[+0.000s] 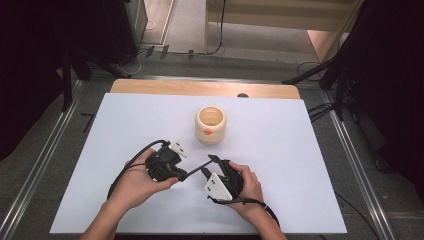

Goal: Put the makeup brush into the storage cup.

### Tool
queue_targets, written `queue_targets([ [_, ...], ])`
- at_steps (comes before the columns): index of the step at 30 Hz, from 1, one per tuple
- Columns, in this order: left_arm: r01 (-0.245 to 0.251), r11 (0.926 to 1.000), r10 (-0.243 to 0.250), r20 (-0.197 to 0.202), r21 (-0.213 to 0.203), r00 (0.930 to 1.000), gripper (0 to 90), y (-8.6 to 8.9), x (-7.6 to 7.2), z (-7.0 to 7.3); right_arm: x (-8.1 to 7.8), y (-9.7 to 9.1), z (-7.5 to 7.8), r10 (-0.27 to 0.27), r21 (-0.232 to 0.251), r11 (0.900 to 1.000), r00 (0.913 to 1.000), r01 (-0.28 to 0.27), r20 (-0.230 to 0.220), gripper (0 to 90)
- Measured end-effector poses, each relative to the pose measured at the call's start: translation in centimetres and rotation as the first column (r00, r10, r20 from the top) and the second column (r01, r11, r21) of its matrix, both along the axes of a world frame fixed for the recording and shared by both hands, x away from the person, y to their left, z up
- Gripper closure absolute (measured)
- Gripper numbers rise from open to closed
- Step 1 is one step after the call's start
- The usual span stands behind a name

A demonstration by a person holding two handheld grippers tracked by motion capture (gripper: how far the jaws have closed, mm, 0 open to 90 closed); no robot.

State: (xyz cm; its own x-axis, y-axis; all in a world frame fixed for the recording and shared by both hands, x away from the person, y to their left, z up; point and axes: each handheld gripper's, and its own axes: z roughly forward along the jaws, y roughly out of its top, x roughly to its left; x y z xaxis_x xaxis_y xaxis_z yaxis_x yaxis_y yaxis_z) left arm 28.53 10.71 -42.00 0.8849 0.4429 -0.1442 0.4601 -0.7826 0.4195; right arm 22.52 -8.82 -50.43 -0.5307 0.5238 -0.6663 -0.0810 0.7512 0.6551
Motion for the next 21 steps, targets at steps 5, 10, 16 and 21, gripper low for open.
queue_targets([
  [5,0.004,1.0000,-0.004,0.000,0.002,1.0000,85.1,0.0,0.0,-0.1,0.0,0.0,0.0,0.008,-0.023,0.9997,1.0000,-0.008,-0.002,59.4],
  [10,0.007,1.0000,-0.007,0.001,0.001,1.0000,85.0,-0.1,0.1,-0.2,0.1,-0.2,0.0,-0.001,-0.040,0.9992,1.0000,0.000,-0.007,67.0],
  [16,-0.050,0.9908,0.063,0.102,-0.126,0.9928,60.9,1.0,0.3,1.2,0.3,-0.2,-0.4,0.022,-0.118,0.9926,0.9974,-0.030,-0.068,86.2],
  [21,-0.085,0.9702,0.125,0.165,-0.227,0.9783,45.6,1.9,0.6,1.8,0.7,-0.5,-0.4,0.000,-0.053,0.9986,0.9907,-0.007,-0.136,86.3],
])
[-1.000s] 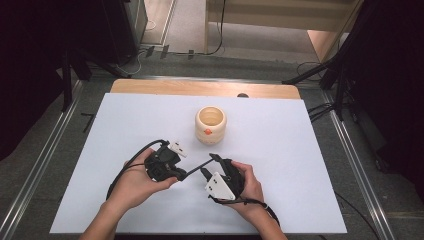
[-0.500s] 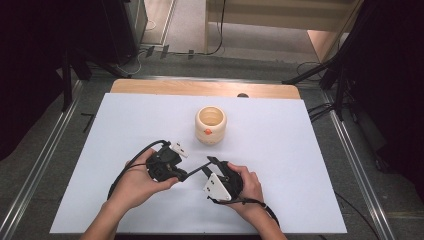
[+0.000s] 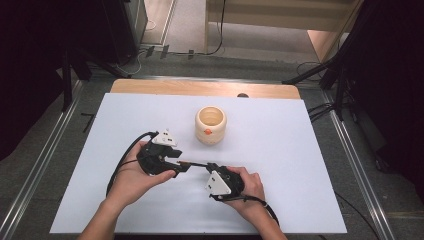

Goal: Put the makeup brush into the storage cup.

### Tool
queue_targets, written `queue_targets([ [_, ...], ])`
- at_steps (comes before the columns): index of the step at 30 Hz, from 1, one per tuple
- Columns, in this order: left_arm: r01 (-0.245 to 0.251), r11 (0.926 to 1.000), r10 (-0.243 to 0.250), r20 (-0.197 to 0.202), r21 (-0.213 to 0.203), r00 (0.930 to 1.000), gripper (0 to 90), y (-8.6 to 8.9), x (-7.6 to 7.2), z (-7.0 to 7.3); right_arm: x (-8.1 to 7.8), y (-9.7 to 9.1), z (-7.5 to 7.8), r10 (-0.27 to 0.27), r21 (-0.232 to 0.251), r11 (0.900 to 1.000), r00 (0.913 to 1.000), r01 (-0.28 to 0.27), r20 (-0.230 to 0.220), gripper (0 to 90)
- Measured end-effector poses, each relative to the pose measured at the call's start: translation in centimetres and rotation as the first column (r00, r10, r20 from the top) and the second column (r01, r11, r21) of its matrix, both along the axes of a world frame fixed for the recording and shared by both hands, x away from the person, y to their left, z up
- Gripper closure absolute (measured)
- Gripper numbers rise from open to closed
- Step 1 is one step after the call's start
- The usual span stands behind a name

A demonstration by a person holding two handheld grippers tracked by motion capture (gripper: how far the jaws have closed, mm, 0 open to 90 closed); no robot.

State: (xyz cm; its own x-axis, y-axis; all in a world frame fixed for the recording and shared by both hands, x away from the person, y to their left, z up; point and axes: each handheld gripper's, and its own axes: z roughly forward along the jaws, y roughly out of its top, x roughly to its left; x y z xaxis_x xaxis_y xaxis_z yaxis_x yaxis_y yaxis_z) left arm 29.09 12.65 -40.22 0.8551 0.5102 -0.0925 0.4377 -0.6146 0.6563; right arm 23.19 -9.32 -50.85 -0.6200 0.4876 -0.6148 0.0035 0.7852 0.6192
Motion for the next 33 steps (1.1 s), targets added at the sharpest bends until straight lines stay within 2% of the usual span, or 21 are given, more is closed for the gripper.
queue_targets([
  [2,-0.010,0.9998,0.010,0.015,-0.015,0.9998,44.2,0.1,0.0,0.0,0.2,-0.2,0.1,-0.021,0.043,0.9988,0.9992,0.022,-0.035,86.3],
  [3,-0.018,0.9994,0.018,0.027,-0.031,0.9995,44.2,0.2,0.1,0.0,0.2,-0.2,0.1,-0.021,0.043,0.9988,0.9992,0.022,-0.035,86.3],
  [4,-0.031,0.9965,0.033,0.028,-0.077,0.9991,43.6,0.4,0.2,-0.1,0.4,-0.5,0.2,-0.035,0.082,0.9958,0.9977,0.039,-0.058,86.3],
  [5,-0.031,0.9965,0.033,0.028,-0.077,0.9991,43.7,0.4,0.2,-0.1,0.4,-0.5,0.2,-0.035,0.082,0.9958,0.9977,0.039,-0.058,86.3],
  [6,-0.044,0.9936,0.047,0.031,-0.104,0.9984,44.0,0.6,0.3,-0.2,0.5,-0.8,0.4,-0.054,0.131,0.9893,0.9949,0.065,-0.085,86.3],
  [8,-0.063,0.9807,0.071,0.037,-0.185,0.9968,46.3,0.9,0.3,-0.3,0.6,-1.1,0.6,-0.067,0.168,0.9822,0.9921,0.084,-0.106,86.3],
  [9,-0.063,0.9807,0.071,0.037,-0.185,0.9968,47.0,0.9,0.3,-0.3,0.6,-1.1,0.6,-0.067,0.168,0.9822,0.9921,0.084,-0.106,86.3],
  [12,-0.053,0.9616,0.066,0.041,-0.269,0.9970,48.3,0.8,0.2,-0.6,0.7,-1.5,0.8,-0.084,0.236,0.9645,0.9850,0.119,-0.151,86.3],
  [13,-0.051,0.9581,0.065,0.041,-0.282,0.9970,48.6,0.8,0.1,-0.7,0.7,-1.6,1.0,-0.086,0.280,0.9505,0.9799,0.135,-0.180,86.3],
  [14,-0.039,0.9505,0.059,0.055,-0.308,0.9967,48.8,0.5,0.0,-0.9,0.7,-1.7,1.0,-0.083,0.297,0.9451,0.9789,0.136,-0.187,86.3],
  [15,-0.039,0.9505,0.059,0.055,-0.308,0.9967,48.8,0.5,0.0,-0.9,0.7,-1.7,1.0,-0.083,0.297,0.9451,0.9789,0.136,-0.187,86.3],
  [16,-0.034,0.9457,0.056,0.058,-0.323,0.9967,48.8,0.4,0.0,-1.0,0.7,-1.7,1.1,-0.083,0.309,0.9405,0.9775,0.141,-0.194,86.3],
  [17,-0.033,0.9383,0.057,0.061,-0.344,0.9965,50.5,0.2,-0.2,-1.2,0.7,-1.7,1.2,-0.074,0.342,0.9282,0.9727,0.148,-0.220,86.2],
  [19,-0.035,0.9357,0.061,0.065,-0.351,0.9960,52.3,0.1,-0.2,-1.3,0.7,-1.7,1.2,-0.071,0.352,0.9242,0.9718,0.149,-0.225,86.2],
  [21,-0.041,0.9221,0.066,0.051,-0.385,0.9965,58.3,-0.1,-0.3,-1.5,0.5,-1.4,1.2,-0.054,0.367,0.9193,0.9686,0.143,-0.243,86.2],
  [23,-0.040,0.9175,0.062,0.045,-0.396,0.9970,62.1,-0.1,-0.3,-1.5,0.4,-1.1,1.2,-0.041,0.373,0.9173,0.9659,0.138,-0.256,86.1],
  [24,-0.041,0.9091,0.065,0.044,-0.415,0.9969,65.2,-0.2,-0.5,-1.5,0.3,-0.9,1.1,-0.036,0.374,0.9178,0.9656,0.134,-0.258,86.2],
  [26,-0.039,0.9049,0.066,0.049,-0.424,0.9966,70.4,-0.2,-0.6,-1.5,0.2,-0.6,1.1,-0.026,0.374,0.9185,0.9637,0.128,-0.266,86.2],
  [28,-0.038,0.9047,0.062,0.044,-0.424,0.9971,82.0,-0.2,-0.6,-1.4,0.1,-0.3,1.1,-0.012,0.383,0.9155,0.9603,0.123,-0.279,86.2],
  [31,-0.016,0.9138,0.040,0.050,-0.406,0.9980,85.1,-0.1,-0.8,-1.3,0.0,-0.1,1.0,-0.001,0.385,0.9153,0.9578,0.117,-0.288,86.0],
  [33,-0.015,0.9159,0.038,0.050,-0.401,0.9980,85.3,-0.1,-0.8,-1.3,0.0,0.0,1.0,0.000,0.388,0.9139,0.9561,0.119,-0.293,85.9],
])
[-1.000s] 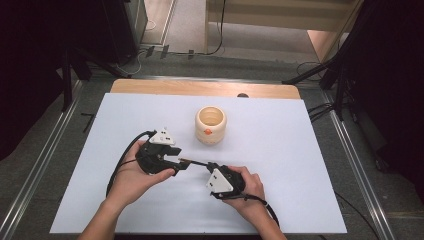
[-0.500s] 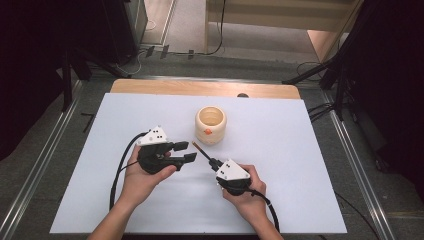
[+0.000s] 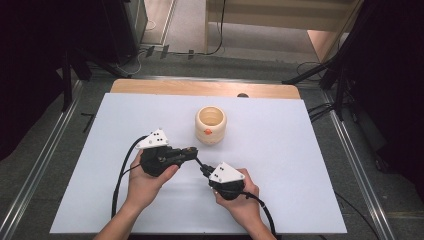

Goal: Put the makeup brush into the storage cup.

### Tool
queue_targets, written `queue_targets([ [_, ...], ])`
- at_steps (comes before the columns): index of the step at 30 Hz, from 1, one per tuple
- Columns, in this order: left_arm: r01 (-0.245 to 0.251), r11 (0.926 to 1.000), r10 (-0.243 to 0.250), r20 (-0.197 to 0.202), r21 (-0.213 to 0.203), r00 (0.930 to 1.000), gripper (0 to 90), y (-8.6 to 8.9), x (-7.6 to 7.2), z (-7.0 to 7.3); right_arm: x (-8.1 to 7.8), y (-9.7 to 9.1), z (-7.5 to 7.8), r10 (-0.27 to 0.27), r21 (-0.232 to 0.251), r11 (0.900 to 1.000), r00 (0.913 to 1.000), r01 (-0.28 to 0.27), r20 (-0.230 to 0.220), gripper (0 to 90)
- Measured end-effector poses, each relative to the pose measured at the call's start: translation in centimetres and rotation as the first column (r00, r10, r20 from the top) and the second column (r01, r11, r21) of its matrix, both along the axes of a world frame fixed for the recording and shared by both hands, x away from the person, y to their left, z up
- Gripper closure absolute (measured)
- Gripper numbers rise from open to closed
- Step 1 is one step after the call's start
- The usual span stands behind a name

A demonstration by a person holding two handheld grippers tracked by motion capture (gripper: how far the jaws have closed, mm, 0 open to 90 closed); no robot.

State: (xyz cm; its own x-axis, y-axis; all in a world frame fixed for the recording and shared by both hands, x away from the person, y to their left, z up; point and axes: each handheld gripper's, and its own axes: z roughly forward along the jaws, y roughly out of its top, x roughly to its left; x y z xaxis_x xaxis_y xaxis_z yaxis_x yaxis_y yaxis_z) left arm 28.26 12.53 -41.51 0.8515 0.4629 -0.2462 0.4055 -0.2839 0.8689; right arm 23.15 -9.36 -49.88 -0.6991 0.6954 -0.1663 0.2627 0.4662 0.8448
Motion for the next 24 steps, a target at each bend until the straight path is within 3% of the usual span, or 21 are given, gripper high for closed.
queue_targets([
  [4,0.010,0.9998,-0.010,-0.006,0.020,0.9999,85.5,-0.2,-0.1,-0.1,-0.1,0.0,0.1,-0.005,0.043,0.9991,0.9998,0.006,-0.017,80.5],
  [5,0.013,0.9995,-0.013,-0.007,0.030,0.9999,85.6,-0.3,-0.1,-0.1,-0.2,0.0,0.4,-0.005,0.072,0.9974,0.9998,0.006,-0.018,74.4],
  [8,0.026,0.9985,-0.026,-0.010,0.048,0.9996,85.6,-0.7,-0.2,-0.3,-0.3,0.0,0.9,-0.007,0.107,0.9943,0.9998,0.009,-0.018,71.9],
  [12,0.027,0.9969,-0.027,-0.002,0.074,0.9996,85.6,-1.1,-0.4,-0.4,-0.4,-0.1,1.3,-0.018,0.118,0.9928,0.9998,0.019,-0.011,72.2],
  [24,0.052,0.9961,-0.052,-0.005,0.071,0.9986,85.4,-1.5,-0.6,-0.6,-0.6,0.2,2.1,0.000,0.149,0.9888,0.9997,0.004,-0.024,84.1],
])
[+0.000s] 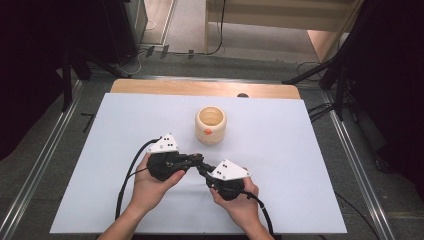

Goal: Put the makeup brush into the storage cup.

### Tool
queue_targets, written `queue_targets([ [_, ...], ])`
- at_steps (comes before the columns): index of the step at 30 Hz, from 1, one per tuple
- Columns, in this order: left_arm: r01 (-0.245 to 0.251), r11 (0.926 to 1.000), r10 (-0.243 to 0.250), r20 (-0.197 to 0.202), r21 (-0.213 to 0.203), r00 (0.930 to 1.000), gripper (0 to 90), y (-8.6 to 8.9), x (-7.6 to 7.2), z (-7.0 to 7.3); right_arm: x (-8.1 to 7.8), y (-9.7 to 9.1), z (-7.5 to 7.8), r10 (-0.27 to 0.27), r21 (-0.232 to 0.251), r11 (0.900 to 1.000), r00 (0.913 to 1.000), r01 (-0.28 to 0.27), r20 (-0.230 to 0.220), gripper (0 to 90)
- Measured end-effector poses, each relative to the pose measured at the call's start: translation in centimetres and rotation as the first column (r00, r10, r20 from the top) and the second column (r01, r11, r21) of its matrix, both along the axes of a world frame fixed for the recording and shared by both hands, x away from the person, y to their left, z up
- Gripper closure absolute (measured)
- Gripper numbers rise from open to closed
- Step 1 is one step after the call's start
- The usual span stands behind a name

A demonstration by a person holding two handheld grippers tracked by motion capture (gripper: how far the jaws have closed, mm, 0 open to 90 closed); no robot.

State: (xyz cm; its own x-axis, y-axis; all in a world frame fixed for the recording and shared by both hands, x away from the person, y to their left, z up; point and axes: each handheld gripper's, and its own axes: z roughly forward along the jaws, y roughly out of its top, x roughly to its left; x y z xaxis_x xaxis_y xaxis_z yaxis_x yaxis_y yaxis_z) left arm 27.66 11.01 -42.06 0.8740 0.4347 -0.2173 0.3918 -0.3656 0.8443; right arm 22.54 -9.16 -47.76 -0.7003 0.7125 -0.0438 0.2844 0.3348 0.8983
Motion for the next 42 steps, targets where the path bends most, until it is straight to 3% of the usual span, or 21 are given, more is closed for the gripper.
queue_targets([
  [3,-0.002,0.9997,0.002,0.002,-0.024,1.0000,83.7,0.1,0.2,-0.2,0.0,0.0,0.0,-0.004,-0.011,0.9999,1.0000,0.004,0.004,84.2],
  [5,-0.023,0.9979,0.027,0.059,-0.060,0.9979,71.6,0.2,0.2,-0.3,0.1,-0.1,0.0,-0.019,-0.001,0.9998,0.9998,0.019,-0.004,84.2],
  [7,-0.034,0.9968,0.043,0.133,-0.072,0.9902,53.6,0.3,0.1,-0.3,0.2,-0.3,0.0,-0.033,-0.002,0.9994,0.9994,0.033,-0.001,84.2],
  [8,-0.034,0.9968,0.043,0.133,-0.072,0.9902,46.4,0.3,0.1,-0.3,0.2,-0.4,0.0,-0.037,0.000,0.9993,0.9993,0.037,-0.006,84.2],
  [12,-0.011,0.9958,0.024,0.137,-0.091,0.9903,32.8,1.0,-0.3,0.0,0.4,-1.0,0.1,-0.057,0.005,0.9984,0.9984,0.057,-0.004,84.2],
  [13,-0.027,0.9928,0.041,0.119,-0.117,0.9920,30.4,1.6,-0.4,0.1,0.5,-1.1,0.1,-0.063,0.009,0.9980,0.9980,0.063,-0.003,84.1],
  [15,-0.039,0.9918,0.053,0.109,-0.121,0.9927,17.8,2.0,-0.4,0.2,0.6,-1.4,0.1,-0.067,0.012,0.9977,0.9977,0.067,-0.002,84.1],
  [16,-0.039,0.9903,0.053,0.102,-0.134,0.9933,17.8,2.3,-0.4,0.2,0.6,-1.4,0.1,-0.067,0.012,0.9977,0.9977,0.067,-0.002,84.1],
  [18,-0.063,0.9857,0.081,0.111,-0.157,0.9905,2.0,3.0,-0.5,0.2,0.7,-1.7,0.2,-0.078,0.021,0.9967,0.9969,0.078,-0.003,84.1],
  [19,-0.054,0.9814,0.077,0.125,-0.184,0.9892,0.0,3.8,-0.6,0.2,0.8,-1.8,0.2,-0.082,0.024,0.9964,0.9966,0.082,-0.002,84.1],
  [21,-0.059,0.9786,0.088,0.139,-0.197,0.9864,0.0,4.3,-0.8,0.3,0.8,-2.0,0.3,-0.084,0.027,0.9961,0.9965,0.084,0.000,84.1],
  [26,-0.107,0.9721,0.149,0.196,-0.209,0.9693,0.0,6.6,-1.4,0.1,1.0,-2.4,0.4,-0.094,0.036,0.9949,0.9955,0.094,-0.001,84.1],
  [29,-0.126,0.9661,0.172,0.199,-0.225,0.9647,0.0,8.1,-1.5,-0.1,1.1,-2.8,0.7,-0.105,0.044,0.9935,0.9944,0.105,0.003,84.1],
  [31,-0.149,0.9643,0.196,0.211,-0.219,0.9576,0.0,9.0,-1.7,-0.3,1.1,-3.0,0.8,-0.107,0.047,0.9933,0.9943,0.106,0.006,84.1],
  [34,-0.166,0.9624,0.214,0.220,-0.215,0.9518,0.0,10.4,-2.0,-0.9,1.3,-3.4,1.1,-0.114,0.061,0.9917,0.9935,0.113,0.002,84.1],
  [39,-0.190,0.9609,0.232,0.211,-0.202,0.9495,0.0,12.3,-2.5,-2.1,1.5,-3.7,1.5,-0.125,0.070,0.9898,0.9921,0.124,0.011,84.1],
  [42,-0.212,0.9557,0.255,0.211,-0.204,0.9436,0.0,13.5,-2.7,-2.6,1.6,-3.7,1.7,-0.130,0.078,0.9887,0.9914,0.128,0.018,84.1],
])
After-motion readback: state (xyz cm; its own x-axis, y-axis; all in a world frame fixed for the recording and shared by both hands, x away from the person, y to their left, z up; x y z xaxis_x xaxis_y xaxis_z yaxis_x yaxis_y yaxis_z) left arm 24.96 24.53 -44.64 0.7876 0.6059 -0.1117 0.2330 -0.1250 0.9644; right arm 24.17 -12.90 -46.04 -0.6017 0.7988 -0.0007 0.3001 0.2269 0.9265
